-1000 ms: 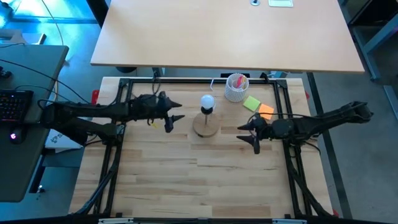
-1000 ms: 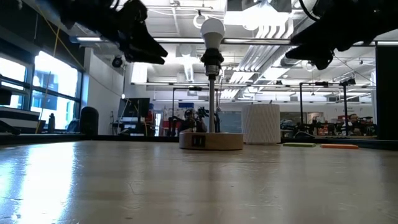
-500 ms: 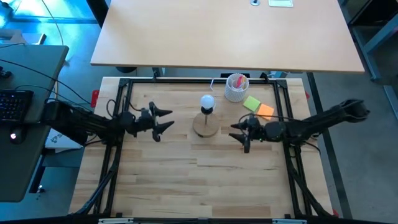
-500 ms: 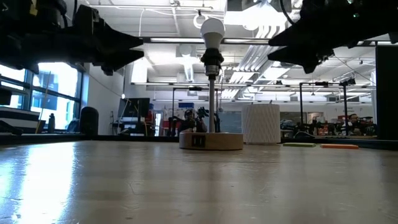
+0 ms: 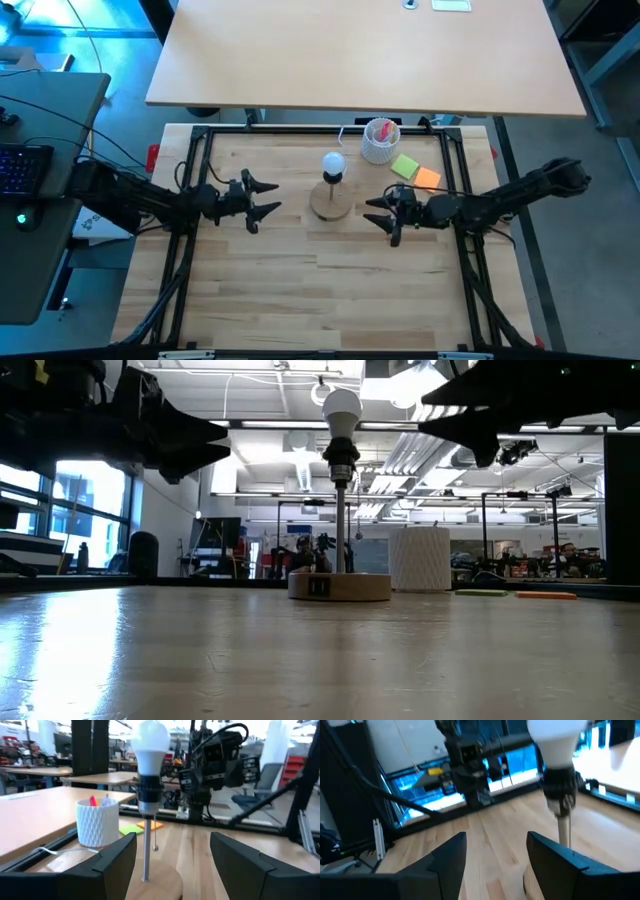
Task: Screw lightbulb
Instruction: Remove the lightbulb from the lamp
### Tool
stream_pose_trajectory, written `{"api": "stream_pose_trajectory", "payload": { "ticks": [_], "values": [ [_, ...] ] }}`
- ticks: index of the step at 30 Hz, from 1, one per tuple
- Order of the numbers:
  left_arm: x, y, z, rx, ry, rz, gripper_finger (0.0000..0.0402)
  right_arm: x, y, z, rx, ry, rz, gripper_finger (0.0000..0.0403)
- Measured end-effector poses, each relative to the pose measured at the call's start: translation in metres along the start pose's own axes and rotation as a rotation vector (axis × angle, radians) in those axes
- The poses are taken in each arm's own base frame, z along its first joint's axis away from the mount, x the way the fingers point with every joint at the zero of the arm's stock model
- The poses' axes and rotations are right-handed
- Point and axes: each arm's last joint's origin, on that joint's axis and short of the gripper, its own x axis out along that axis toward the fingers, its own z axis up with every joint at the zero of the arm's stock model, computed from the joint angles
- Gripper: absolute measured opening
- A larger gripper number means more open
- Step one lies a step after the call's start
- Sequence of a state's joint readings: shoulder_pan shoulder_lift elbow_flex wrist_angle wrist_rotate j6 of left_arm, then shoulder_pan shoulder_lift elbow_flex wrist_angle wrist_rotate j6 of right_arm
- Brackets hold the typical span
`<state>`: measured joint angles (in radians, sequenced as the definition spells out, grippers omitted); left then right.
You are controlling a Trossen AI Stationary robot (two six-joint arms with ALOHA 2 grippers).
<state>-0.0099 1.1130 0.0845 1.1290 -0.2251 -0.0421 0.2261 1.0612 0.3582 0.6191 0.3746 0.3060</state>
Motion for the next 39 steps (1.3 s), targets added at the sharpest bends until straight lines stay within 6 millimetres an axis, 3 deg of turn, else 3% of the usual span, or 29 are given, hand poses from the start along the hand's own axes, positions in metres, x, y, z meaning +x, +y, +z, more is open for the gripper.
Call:
{"api": "stream_pose_trajectory", "payload": {
  "ticks": [6, 10, 14, 19, 23, 29, 39],
  "values": [
    [0.011, -0.008, 0.011, 0.041, -0.017, -0.079, 0.0248, -0.001, 0.005, 0.008, -0.053, -0.083, 0.036, 0.0204],
    [0.024, -0.016, 0.011, 0.084, 0.046, -0.17, 0.0248, -0.003, 0.01, 0.009, -0.063, -0.1, 0.061, 0.0204],
    [0.041, -0.015, 0.008, 0.124, 0.068, -0.144, 0.0248, -0.004, 0.013, 0.01, -0.078, -0.119, 0.076, 0.0204],
    [0.058, -0.008, -0.003, 0.162, 0.105, -0.119, 0.0248, -0.005, 0.011, 0.013, -0.093, -0.156, 0.007, 0.0204],
    [0.065, -0.005, -0.016, 0.135, 0.078, -0.23, 0.0248, -0.005, 0.01, 0.013, -0.091, -0.162, -0.039, 0.0204],
    [0.078, -0.001, -0.035, 0.117, 0.063, -0.124, 0.0248, -0.005, 0.01, 0.013, -0.125, -0.164, -0.059, 0.0204],
    [0.124, -0.007, -0.042, 0.108, 0.042, -0.105, 0.0248, -0.005, 0.009, 0.012, -0.057, -0.157, -0.054, 0.0204]
  ]
}}
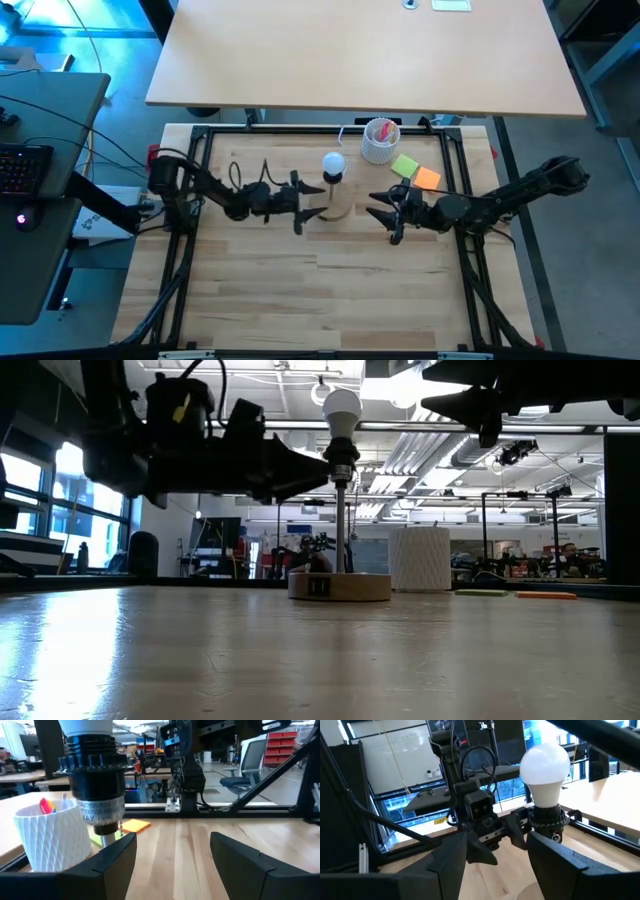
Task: Screw lightbulb
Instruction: Remove the lightbulb from the lamp
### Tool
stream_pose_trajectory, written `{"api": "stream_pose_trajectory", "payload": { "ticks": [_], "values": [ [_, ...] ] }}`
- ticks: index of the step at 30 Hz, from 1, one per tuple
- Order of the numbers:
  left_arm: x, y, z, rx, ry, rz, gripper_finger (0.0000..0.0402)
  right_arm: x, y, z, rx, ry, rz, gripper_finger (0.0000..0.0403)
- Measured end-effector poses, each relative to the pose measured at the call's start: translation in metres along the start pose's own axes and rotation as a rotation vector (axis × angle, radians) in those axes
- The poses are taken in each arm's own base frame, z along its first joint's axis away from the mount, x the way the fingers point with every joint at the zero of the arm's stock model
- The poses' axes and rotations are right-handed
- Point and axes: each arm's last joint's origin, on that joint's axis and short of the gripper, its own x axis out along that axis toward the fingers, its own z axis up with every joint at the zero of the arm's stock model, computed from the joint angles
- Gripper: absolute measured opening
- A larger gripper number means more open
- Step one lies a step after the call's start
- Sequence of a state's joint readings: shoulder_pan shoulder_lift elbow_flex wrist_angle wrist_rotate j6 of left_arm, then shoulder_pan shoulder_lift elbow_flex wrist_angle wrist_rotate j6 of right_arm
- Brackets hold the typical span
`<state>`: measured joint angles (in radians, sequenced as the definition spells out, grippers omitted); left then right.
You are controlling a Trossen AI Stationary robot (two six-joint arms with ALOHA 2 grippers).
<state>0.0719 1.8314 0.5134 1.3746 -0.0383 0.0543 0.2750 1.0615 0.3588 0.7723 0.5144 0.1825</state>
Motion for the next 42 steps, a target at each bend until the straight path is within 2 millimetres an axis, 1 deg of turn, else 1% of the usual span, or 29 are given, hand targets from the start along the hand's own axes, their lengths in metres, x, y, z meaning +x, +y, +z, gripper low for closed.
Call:
{"api": "stream_pose_trajectory", "payload": {
  "ticks": [2, 7, 14, 19, 22, 26, 28, 31, 35, 42],
  "values": [
    [0.005, 0.001, 0.001, 0.003, -0.01, 0.026, 0.0248, 0.0, 0.0, -0.001, -0.001, 0.005, -0.001, 0.0204],
    [0.007, 0.004, 0.003, 0.061, -0.011, 0.124, 0.0248, 0.0, 0.0, -0.001, -0.005, 0.01, -0.002, 0.0204],
    [0.007, 0.008, 0.005, 0.103, -0.035, 0.101, 0.0248, 0.0, -0.001, -0.003, 0.014, 0.032, -0.005, 0.0204],
    [0.007, 0.016, 0.008, 0.067, -0.063, 0.11, 0.0248, 0.0, -0.001, -0.007, 0.004, 0.066, -0.01, 0.0204],
    [0.007, 0.021, 0.012, 0.042, -0.114, 0.088, 0.0248, 0.0, -0.002, -0.009, 0.0, 0.085, -0.014, 0.0204],
    [0.013, 0.029, 0.016, 0.021, -0.123, 0.104, 0.0248, -0.001, -0.002, -0.011, 0.013, 0.105, -0.004, 0.0204],
    [0.016, 0.032, 0.016, 0.007, -0.111, 0.085, 0.0248, -0.001, -0.002, -0.011, 0.012, 0.11, -0.001, 0.0204],
    [0.021, 0.033, 0.017, -0.015, -0.09, 0.049, 0.0248, -0.001, -0.002, -0.012, 0.011, 0.115, 0.004, 0.0204],
    [0.029, 0.034, 0.016, -0.022, -0.034, 0.066, 0.0248, -0.001, -0.002, -0.012, 0.003, 0.114, 0.005, 0.0204],
    [0.039, 0.035, 0.022, -0.028, -0.029, 0.078, 0.0248, -0.001, -0.002, -0.012, 0.008, 0.121, 0.003, 0.0204]
  ]
}}
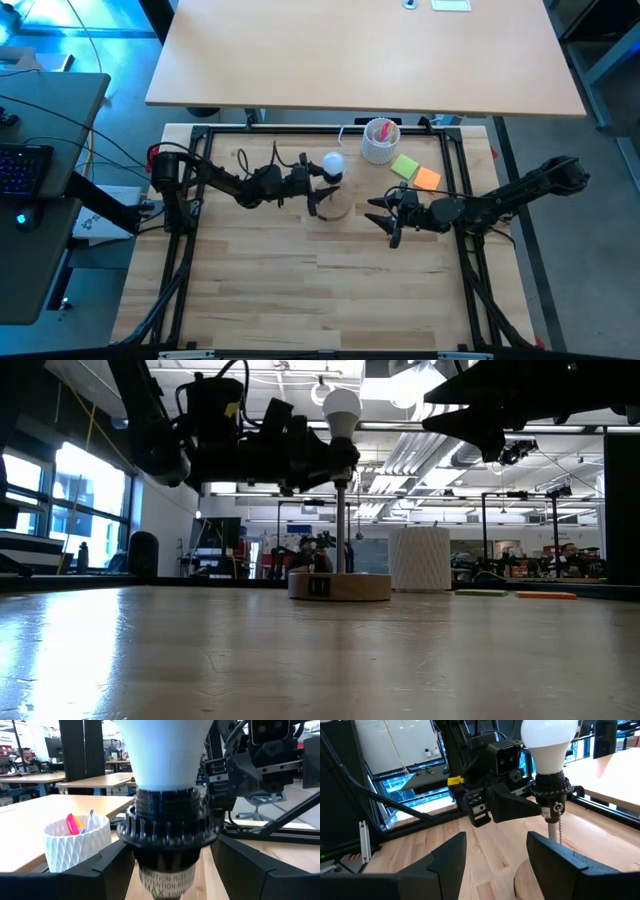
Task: Screw lightbulb
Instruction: Remove the lightbulb from the lamp
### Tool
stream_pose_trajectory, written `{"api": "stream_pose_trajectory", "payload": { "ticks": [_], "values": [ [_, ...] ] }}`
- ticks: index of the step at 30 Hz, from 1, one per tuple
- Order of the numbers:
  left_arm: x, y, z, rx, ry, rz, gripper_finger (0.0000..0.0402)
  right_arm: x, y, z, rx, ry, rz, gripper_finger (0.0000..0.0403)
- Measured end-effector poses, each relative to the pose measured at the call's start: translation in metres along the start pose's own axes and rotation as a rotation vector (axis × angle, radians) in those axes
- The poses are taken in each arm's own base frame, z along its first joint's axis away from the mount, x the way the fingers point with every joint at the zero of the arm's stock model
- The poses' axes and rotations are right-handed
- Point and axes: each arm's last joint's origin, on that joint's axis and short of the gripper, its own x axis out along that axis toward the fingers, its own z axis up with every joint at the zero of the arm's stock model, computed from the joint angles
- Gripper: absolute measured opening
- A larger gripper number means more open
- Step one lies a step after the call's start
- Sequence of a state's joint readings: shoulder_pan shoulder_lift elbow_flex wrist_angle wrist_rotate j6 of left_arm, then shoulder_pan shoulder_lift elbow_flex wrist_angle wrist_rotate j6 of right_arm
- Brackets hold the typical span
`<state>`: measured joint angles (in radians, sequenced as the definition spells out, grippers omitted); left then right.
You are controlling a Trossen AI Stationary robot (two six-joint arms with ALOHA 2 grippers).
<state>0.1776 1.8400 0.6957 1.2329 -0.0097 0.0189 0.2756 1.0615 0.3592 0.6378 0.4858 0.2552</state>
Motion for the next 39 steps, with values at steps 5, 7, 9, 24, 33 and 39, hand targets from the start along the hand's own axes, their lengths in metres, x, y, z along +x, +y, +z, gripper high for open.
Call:
{"api": "stream_pose_trajectory", "payload": {
  "ticks": [5, 7, 9, 24, 33, 39],
  "values": [
    [0.0, 0.0, -0.001, 0.001, 0.012, 0.003, 0.0233, 0.0, 0.0, 0.0, -0.001, -0.001, 0.0, 0.0204],
    [0.0, 0.0, -0.001, -0.002, 0.014, 0.005, 0.0212, 0.0, 0.0, 0.0, -0.009, -0.001, 0.0, 0.0204],
    [0.0, 0.0, -0.001, -0.007, 0.014, 0.007, 0.0185, 0.0, 0.0, 0.0, -0.021, -0.001, 0.0, 0.0204],
    [-0.001, -0.001, 0.004, 0.033, 0.01, 0.076, 0.0157, 0.0, -0.001, -0.001, -0.047, 0.011, -0.021, 0.0204],
    [-0.001, 0.0, 0.005, 0.079, 0.021, 0.111, 0.0157, 0.0, -0.004, -0.004, -0.051, 0.021, -0.116, 0.0204],
    [-0.001, 0.001, 0.004, 0.1, 0.034, 0.116, 0.0157, -0.001, -0.011, -0.008, -0.037, 0.029, -0.261, 0.0204]
  ]
}}
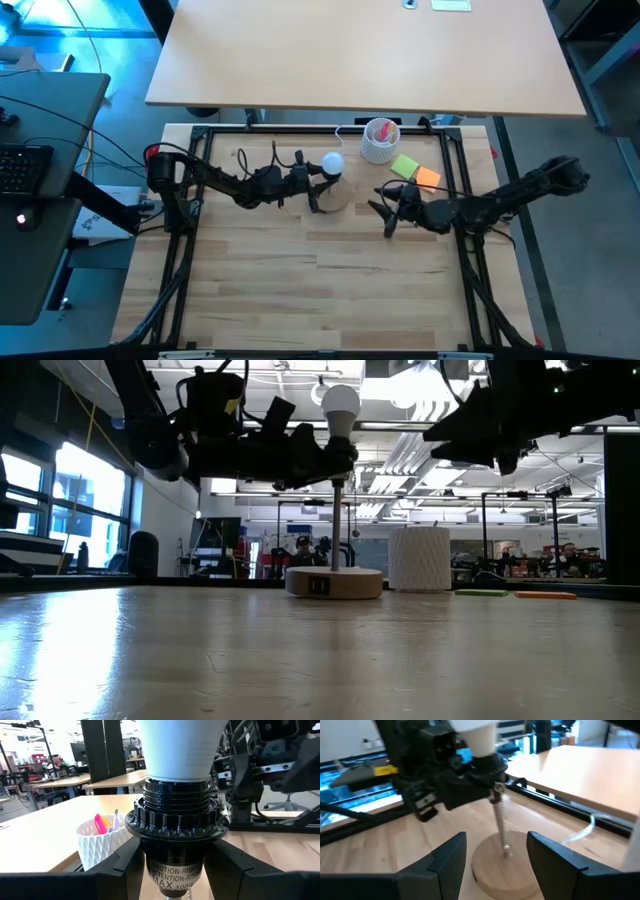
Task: Screw lightbulb
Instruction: Remove the lightbulb from the lamp
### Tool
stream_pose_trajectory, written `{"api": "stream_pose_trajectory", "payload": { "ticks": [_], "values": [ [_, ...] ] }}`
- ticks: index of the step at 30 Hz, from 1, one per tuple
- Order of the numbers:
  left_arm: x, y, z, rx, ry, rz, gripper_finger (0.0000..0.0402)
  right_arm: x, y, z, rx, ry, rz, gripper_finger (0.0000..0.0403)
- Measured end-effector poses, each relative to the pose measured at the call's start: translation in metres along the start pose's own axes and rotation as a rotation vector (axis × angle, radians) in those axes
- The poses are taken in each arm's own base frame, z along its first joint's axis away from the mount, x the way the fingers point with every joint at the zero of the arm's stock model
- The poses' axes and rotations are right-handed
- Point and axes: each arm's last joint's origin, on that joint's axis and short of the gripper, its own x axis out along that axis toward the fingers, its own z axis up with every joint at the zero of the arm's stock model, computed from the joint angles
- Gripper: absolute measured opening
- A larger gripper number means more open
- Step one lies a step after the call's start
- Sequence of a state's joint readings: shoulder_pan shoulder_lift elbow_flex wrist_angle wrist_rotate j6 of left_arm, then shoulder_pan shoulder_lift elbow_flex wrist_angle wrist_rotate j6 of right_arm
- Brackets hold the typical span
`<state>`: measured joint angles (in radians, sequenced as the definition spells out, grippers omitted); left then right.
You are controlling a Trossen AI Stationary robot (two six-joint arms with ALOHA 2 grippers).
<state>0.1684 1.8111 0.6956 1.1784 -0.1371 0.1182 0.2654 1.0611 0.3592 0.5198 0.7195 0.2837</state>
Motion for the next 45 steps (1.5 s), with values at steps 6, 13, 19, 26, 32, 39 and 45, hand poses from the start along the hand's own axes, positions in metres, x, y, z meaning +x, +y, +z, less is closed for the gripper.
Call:
{"api": "stream_pose_trajectory", "payload": {
  "ticks": [6, 13, 19, 26, 32, 39, 45],
  "values": [
    [0.0, 0.0, -0.001, 0.025, 0.007, 0.004, 0.0156, 0.005, -0.009, -0.004, 0.072, 0.034, -0.066, 0.0204],
    [0.0, 0.0, -0.001, 0.026, 0.007, 0.003, 0.0155, 0.008, -0.014, -0.005, 0.187, 0.047, -0.106, 0.0204],
    [0.0, 0.0, -0.001, 0.028, 0.012, 0.001, 0.0155, 0.007, -0.012, -0.003, 0.271, 0.035, -0.062, 0.0204],
    [0.0, -0.001, -0.001, 0.072, 0.01, -0.005, 0.0157, 0.001, 0.002, 0.009, 0.162, -0.062, 0.065, 0.0204],
    [0.0, -0.001, -0.002, 0.075, 0.019, -0.005, 0.0157, -0.005, 0.02, 0.013, 0.124, -0.074, 0.142, 0.0203],
    [0.0, -0.002, -0.002, 0.081, 0.022, -0.006, 0.0158, 0.012, 0.052, 0.012, 0.025, -0.028, 0.126, 0.0203],
    [0.0, -0.004, -0.002, 0.149, 0.03, 0.014, 0.0158, 0.037, 0.054, 0.013, 0.144, 0.048, 0.084, 0.0203]
  ]
}}
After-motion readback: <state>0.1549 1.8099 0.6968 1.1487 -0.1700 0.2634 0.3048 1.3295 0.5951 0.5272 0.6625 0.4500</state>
